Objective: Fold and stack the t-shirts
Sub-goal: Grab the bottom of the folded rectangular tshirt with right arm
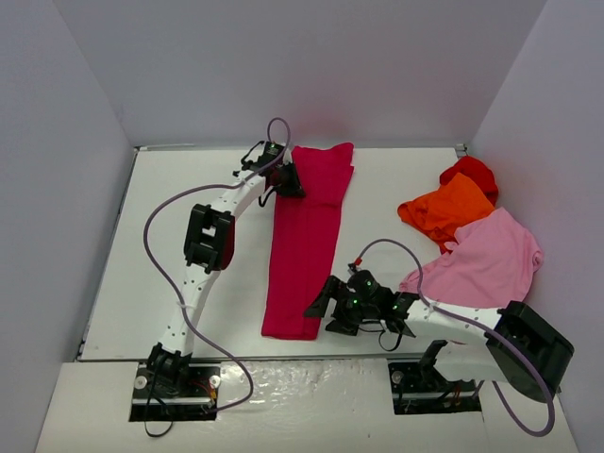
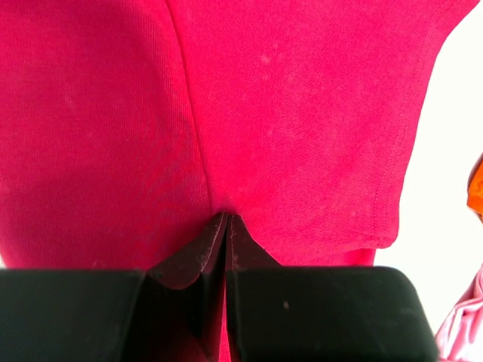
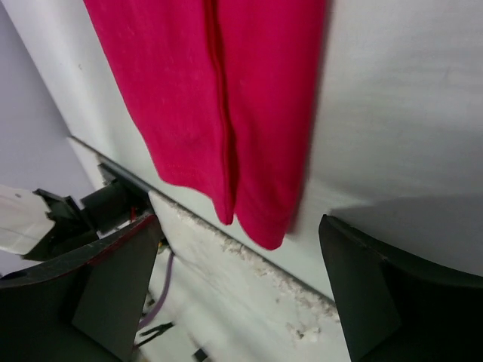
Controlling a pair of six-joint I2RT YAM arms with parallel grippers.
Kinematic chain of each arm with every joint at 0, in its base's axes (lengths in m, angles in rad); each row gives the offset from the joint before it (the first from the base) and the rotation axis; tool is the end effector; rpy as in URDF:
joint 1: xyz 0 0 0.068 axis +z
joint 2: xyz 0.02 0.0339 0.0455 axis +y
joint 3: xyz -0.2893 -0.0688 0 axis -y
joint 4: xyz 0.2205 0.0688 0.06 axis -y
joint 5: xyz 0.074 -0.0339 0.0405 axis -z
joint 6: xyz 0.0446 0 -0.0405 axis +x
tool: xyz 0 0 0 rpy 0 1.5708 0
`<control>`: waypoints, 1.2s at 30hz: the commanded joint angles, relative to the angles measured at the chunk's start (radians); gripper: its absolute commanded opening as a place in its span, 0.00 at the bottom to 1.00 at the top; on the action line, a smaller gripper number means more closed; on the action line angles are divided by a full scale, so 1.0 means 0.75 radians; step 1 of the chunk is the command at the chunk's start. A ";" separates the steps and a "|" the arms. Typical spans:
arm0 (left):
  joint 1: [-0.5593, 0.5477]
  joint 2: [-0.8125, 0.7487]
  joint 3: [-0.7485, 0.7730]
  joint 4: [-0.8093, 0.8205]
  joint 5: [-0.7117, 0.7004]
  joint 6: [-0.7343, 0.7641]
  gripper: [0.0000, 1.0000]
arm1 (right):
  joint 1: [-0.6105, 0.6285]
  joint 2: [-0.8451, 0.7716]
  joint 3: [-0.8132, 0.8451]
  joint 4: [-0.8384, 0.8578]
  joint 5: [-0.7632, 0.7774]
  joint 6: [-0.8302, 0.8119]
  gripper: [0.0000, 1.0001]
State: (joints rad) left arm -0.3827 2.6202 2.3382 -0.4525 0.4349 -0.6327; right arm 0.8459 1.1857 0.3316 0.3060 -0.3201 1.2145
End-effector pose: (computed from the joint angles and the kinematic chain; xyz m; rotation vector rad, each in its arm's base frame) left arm 0.5350 -0.2356 0.1772 -0.0662 2.4395 -0.9936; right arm 0.1226 0.1595 0.1942 0.2357 2.5014 1.4117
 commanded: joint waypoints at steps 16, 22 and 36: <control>-0.016 -0.252 -0.292 0.022 -0.194 0.063 0.00 | 0.321 0.277 0.221 -0.052 0.239 0.323 0.68; -0.013 -0.311 -0.385 0.068 -0.208 0.068 0.00 | 0.335 0.258 0.270 -0.162 0.325 0.340 0.51; -0.011 -0.307 -0.411 0.083 -0.208 0.061 0.00 | 0.355 0.134 0.366 -0.390 0.494 0.268 0.00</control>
State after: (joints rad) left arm -0.3973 2.4458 2.0479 -0.3583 0.3145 -0.6086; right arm 1.1072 1.3384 0.5454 0.0682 -0.0367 1.4448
